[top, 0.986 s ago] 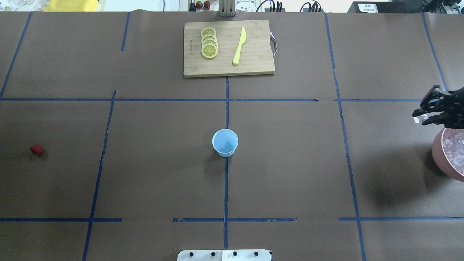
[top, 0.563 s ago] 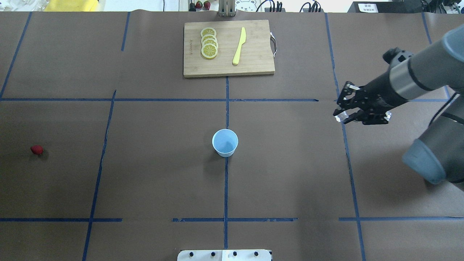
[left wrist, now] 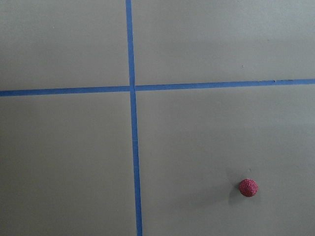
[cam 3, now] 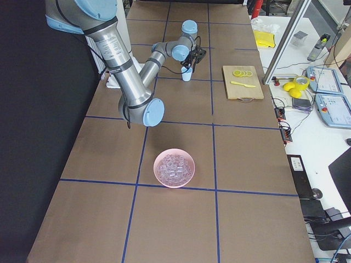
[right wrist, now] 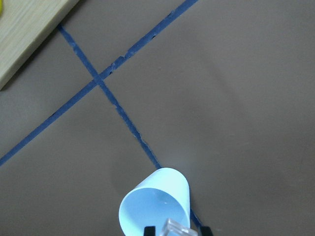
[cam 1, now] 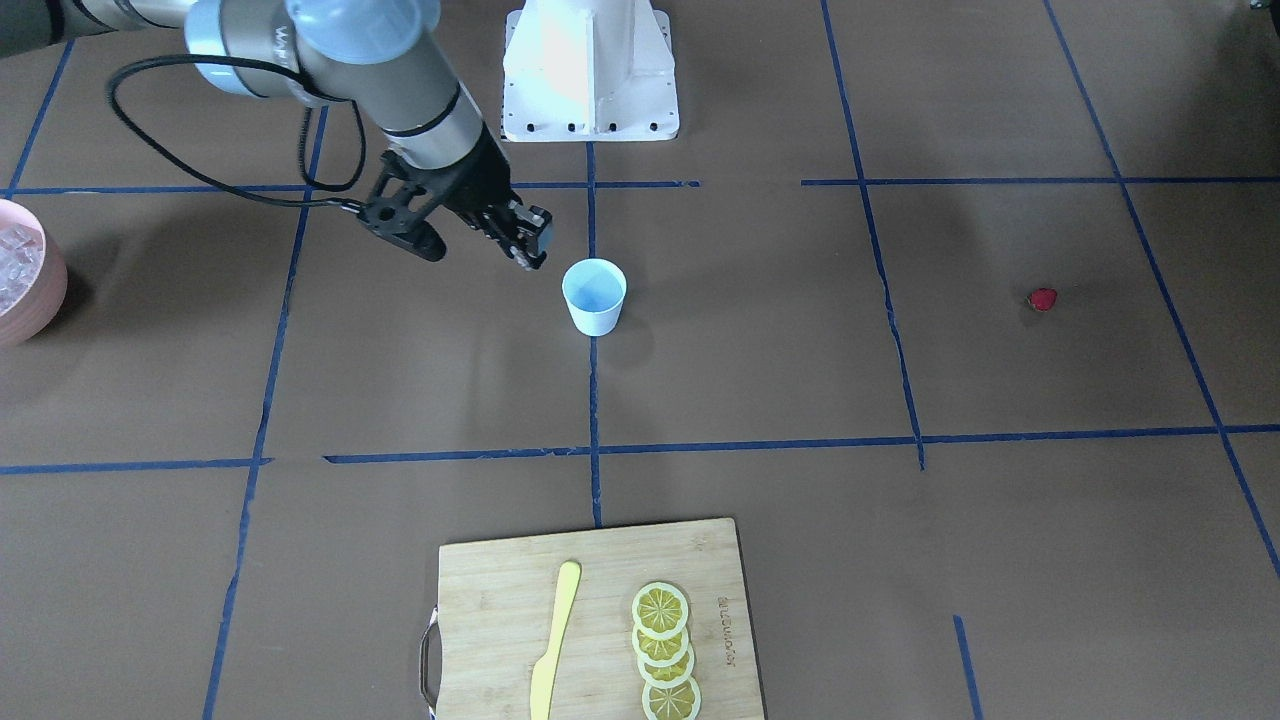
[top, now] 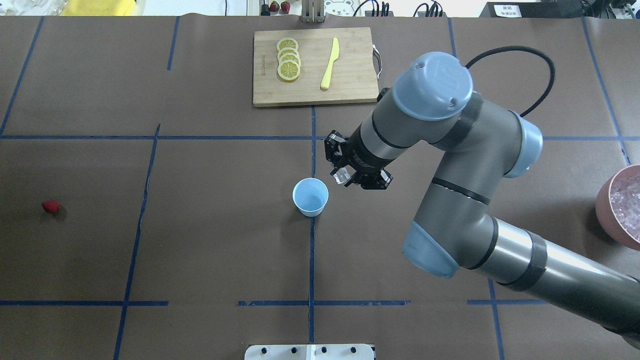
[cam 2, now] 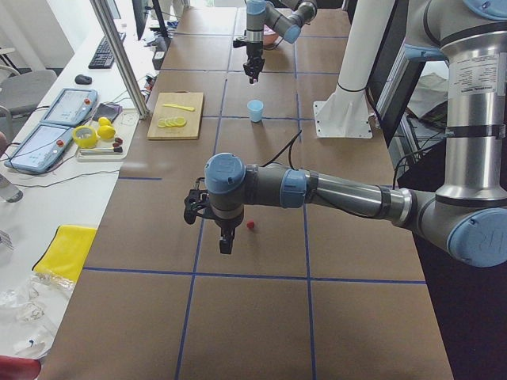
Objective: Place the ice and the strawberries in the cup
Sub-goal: 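Carry the ice cube with the right gripper over the light-blue cup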
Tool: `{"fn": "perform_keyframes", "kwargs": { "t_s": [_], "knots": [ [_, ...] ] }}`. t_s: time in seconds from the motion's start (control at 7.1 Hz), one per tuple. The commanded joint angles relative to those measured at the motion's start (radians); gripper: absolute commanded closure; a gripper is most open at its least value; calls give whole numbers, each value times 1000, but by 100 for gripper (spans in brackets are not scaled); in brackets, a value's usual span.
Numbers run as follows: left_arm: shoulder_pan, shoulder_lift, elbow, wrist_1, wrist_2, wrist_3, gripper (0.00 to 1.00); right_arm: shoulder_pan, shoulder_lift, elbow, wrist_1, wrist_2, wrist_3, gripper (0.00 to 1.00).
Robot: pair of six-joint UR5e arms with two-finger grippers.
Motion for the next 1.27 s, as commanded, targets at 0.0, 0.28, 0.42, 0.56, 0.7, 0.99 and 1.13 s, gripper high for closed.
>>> {"fn": "perform_keyframes", "kwargs": {
  "t_s": [0.0, 0.28, 0.42, 0.56, 0.7, 0.99, 1.13],
  "knots": [
    [0, 0, 0, -2, -1, 0, 0, -52, 46, -57, 0, -62, 15, 97],
    [0, 0, -1, -2, -3, 0, 0, -58, 64, -90, 21, -74, 15, 96],
    [0, 0, -1, -2, -3, 0, 0, -63, 75, -124, 41, -92, 15, 81],
    [0, 0, -1, -2, -4, 0, 0, -63, 83, -135, 47, -93, 23, 69],
    [0, 0, -1, -2, -3, 0, 0, -63, 83, -135, 49, -93, 23, 43],
    [0, 0, -1, -2, -3, 0, 0, -66, 81, -134, 48, -91, 23, 19],
    [0, 0, 0, -2, -3, 0, 0, -66, 81, -129, 46, -91, 23, 19]
  ]
}}
